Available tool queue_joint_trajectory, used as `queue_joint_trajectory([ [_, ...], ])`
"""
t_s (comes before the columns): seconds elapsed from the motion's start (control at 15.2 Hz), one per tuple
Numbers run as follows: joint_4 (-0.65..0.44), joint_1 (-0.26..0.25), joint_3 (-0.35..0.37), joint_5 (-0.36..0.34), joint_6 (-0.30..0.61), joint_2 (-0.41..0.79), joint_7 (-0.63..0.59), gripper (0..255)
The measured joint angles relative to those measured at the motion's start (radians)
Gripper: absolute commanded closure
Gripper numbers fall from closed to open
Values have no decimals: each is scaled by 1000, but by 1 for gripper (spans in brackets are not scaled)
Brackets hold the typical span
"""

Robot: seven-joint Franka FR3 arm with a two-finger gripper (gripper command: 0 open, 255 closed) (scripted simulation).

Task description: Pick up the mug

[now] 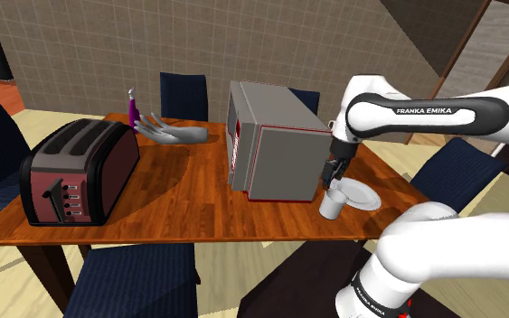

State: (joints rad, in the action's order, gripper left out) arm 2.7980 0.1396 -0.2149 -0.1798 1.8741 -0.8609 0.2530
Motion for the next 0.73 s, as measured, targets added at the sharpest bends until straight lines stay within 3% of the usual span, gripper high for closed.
queue_joint_trajectory([
  [0.46,91,80,-132,-144,276,132,115,0],
  [0.73,88,110,-231,-218,509,307,186,0],
])
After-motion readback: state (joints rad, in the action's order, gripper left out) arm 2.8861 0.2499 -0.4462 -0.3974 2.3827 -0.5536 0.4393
